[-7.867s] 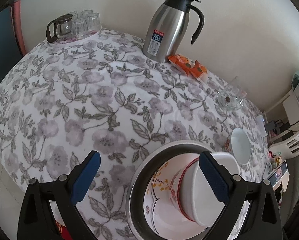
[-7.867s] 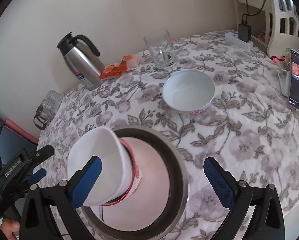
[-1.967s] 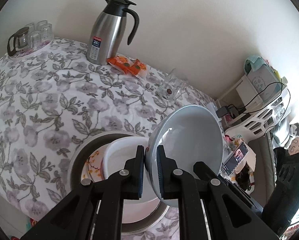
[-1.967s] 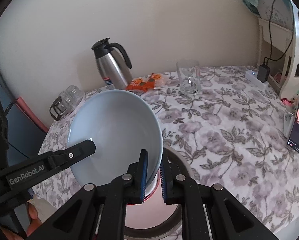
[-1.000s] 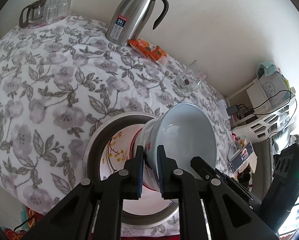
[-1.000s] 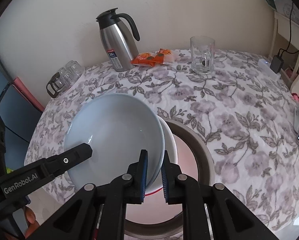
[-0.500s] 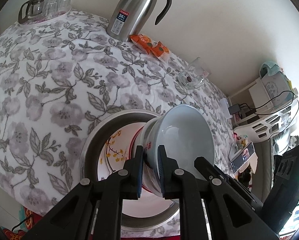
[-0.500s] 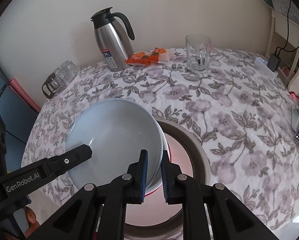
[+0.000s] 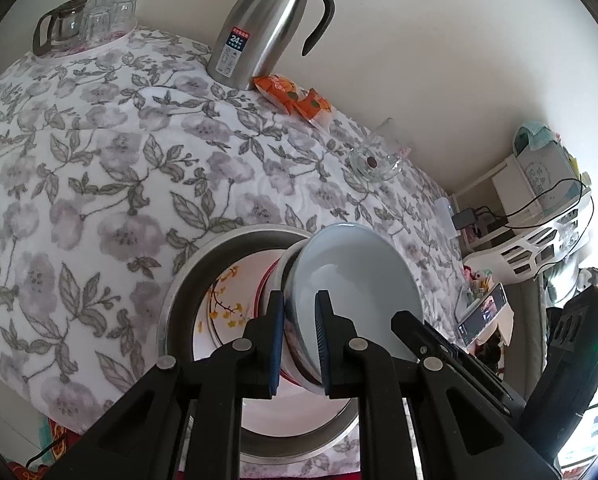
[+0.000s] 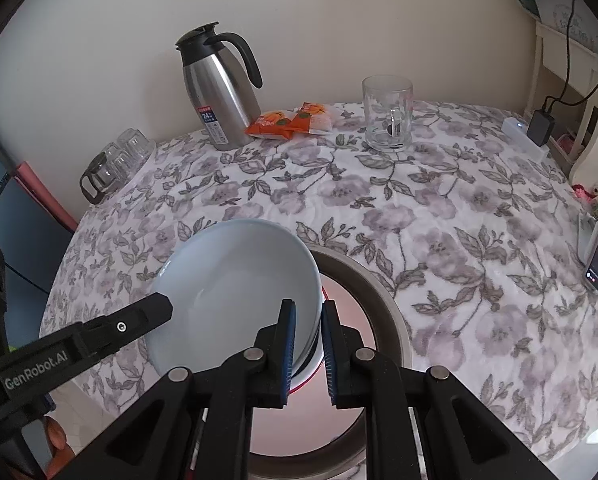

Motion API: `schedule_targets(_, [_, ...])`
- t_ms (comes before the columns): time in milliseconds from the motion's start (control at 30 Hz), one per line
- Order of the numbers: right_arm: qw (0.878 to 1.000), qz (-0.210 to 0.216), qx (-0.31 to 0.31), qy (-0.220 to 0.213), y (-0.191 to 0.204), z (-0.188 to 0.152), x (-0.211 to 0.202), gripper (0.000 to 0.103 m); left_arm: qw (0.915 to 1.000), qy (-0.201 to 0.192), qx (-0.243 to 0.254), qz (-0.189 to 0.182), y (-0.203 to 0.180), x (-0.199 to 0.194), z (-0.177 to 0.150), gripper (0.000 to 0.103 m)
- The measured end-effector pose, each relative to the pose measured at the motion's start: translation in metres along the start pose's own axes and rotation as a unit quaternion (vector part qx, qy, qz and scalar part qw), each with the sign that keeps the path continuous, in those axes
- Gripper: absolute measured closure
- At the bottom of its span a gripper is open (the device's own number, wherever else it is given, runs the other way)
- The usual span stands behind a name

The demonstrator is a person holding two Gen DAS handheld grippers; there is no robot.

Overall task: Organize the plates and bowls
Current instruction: 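Lower the pale blue bowl onto the stacked bowls in the basin, then open both grippers and raise them away from the bowl stack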

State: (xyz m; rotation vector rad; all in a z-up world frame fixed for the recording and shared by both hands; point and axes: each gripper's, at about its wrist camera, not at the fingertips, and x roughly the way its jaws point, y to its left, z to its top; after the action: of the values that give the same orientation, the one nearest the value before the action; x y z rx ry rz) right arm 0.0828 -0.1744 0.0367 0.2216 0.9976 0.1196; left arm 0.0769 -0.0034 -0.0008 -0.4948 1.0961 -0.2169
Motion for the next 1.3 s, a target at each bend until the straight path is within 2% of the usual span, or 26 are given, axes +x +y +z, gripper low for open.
schedule_targets(133, [1.000,0.002,0.001,0.005,-0.001,-0.001,0.001,0.087,1.0000,0.000,-0.004,-0.002,0.003,0.000,0.000,0.089])
schedule_targets(333, [1.000,-0.003,-0.001,-0.006,-0.003,0.000,-0.005,0.087,0.9996,-0.020,0.017,0.014,-0.003,-0.011,-0.001,0.089])
schedule_targets(500, [1.000,-0.006,-0.003,-0.017,-0.005,0.001,-0.014,0.084,0.9983,-0.035,0.033,0.034,-0.005,-0.020,-0.001,0.084])
schedule_targets(600, [1.000,-0.008,-0.008,-0.021,-0.004,0.001,-0.019,0.082,0.9966,-0.052,0.038,0.051,-0.006,-0.026,-0.002,0.064])
schedule_targets(667, [1.000,-0.010,-0.010,-0.024,-0.003,0.000,-0.020,0.072,0.9954,-0.059,0.040,0.064,-0.006,-0.029,-0.002,0.049])
schedule_targets(700, [1.000,-0.012,-0.010,-0.024,-0.003,0.000,-0.021,0.060,0.9949,-0.062,0.040,0.070,-0.005,-0.030,-0.003,0.047])
schedule_targets(733, [1.000,-0.015,-0.011,-0.024,-0.003,-0.001,-0.021,0.054,0.9945,-0.062,0.038,0.075,-0.004,-0.031,-0.003,0.044])
schedule_targets(800, [0.999,-0.019,-0.012,-0.025,-0.004,-0.002,-0.021,0.050,0.9938,-0.062,0.036,0.085,-0.001,-0.031,-0.005,0.038])
schedule_targets(933, [0.999,-0.025,-0.013,-0.022,-0.006,-0.003,-0.019,0.036,0.9916,-0.061,0.033,0.109,0.005,-0.028,-0.008,0.023])
schedule_targets(1033, [0.999,-0.027,-0.015,-0.019,-0.006,-0.005,-0.016,0.028,0.9900,-0.060,0.027,0.125,0.012,-0.025,-0.009,0.022])
schedule_targets(1133, [0.999,-0.027,-0.018,-0.017,-0.007,-0.008,-0.014,0.024,0.9891,-0.061,0.014,0.133,0.020,-0.025,-0.010,0.008])
schedule_targets(1167, [0.999,-0.026,-0.019,-0.017,-0.007,-0.009,-0.013,0.022,0.9887,-0.064,0.011,0.135,0.022,-0.026,-0.010,0.008])
schedule_targets(1233, [0.999,-0.025,-0.019,-0.017,-0.008,-0.012,-0.013,0.006,0.9880,-0.066,0.008,0.140,0.025,-0.027,-0.012,0.007])
schedule_targets(1300, [0.999,-0.025,-0.020,-0.018,-0.008,-0.013,-0.013,0.000,0.9874,-0.065,0.006,0.144,0.028,-0.026,-0.014,0.007])
